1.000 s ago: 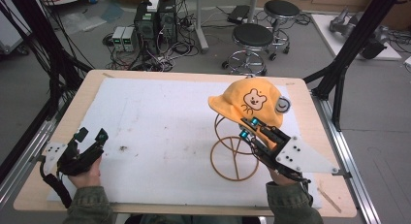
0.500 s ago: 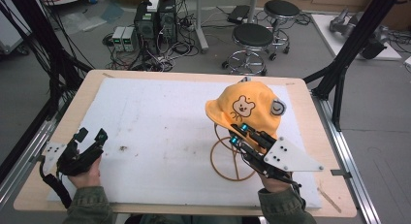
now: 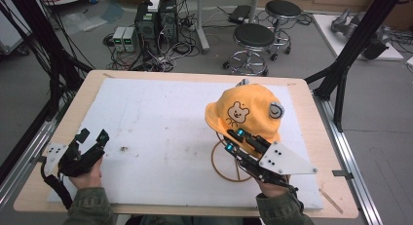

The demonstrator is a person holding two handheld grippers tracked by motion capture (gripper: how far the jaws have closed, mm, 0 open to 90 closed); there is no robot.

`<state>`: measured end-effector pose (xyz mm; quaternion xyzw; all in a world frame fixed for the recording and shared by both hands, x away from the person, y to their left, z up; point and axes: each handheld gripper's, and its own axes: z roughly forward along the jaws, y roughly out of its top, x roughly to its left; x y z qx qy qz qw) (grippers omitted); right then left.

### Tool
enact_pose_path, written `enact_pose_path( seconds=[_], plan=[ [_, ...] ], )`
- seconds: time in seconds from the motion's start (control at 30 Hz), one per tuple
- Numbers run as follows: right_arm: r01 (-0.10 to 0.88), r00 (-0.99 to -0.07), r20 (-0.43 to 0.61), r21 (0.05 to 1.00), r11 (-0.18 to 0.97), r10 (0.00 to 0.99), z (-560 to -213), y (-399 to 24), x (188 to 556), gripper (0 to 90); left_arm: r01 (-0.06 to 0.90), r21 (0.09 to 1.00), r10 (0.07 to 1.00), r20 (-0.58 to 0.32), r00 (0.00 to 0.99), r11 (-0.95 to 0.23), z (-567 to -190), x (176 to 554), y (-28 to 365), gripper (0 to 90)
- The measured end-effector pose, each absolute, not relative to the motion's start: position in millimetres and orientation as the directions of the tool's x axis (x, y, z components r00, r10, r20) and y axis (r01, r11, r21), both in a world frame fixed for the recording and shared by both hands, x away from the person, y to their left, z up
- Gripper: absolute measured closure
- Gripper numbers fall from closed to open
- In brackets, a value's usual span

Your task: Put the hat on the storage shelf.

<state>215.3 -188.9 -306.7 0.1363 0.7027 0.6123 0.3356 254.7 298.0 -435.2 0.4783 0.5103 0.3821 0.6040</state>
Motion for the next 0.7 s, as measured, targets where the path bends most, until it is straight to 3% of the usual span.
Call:
enact_pose_path(
  seconds=[0.23,0.37,0.5,0.53,0.7],
  plan=[
    [-0.204,-0.748,-0.327,0.941,0.269,0.577,-307.1,-184.0,215.5,73.0,0.03,0.967,0.95,-0.254,0.183,0.252,-435.4,254.9,298.6,27.9],
    [-0.195,-0.772,-0.337,0.933,0.304,0.539,-306.5,-171.1,209.7,59.8,0.025,0.966,0.95,-0.256,0.179,0.256,-435.1,254.0,300.2,27.9],
    [-0.196,-0.773,-0.337,0.933,0.303,0.538,-305.9,-166.5,205.7,53.3,0.023,0.965,0.949,-0.26,0.176,0.261,-435.1,253.8,300.9,27.9],
    [-0.194,-0.777,-0.324,0.939,0.284,0.539,-304.7,-165.4,203.4,46.7,0.023,0.965,0.949,-0.26,0.176,0.26,-435.2,253.7,301.3,27.9],
    [-0.208,-0.766,-0.316,0.946,0.25,0.56,-300.3,-165.3,197.9,40.2,0.022,0.965,0.949,-0.262,0.175,0.262,-435.3,253.5,302.2,27.9]
  ],
)
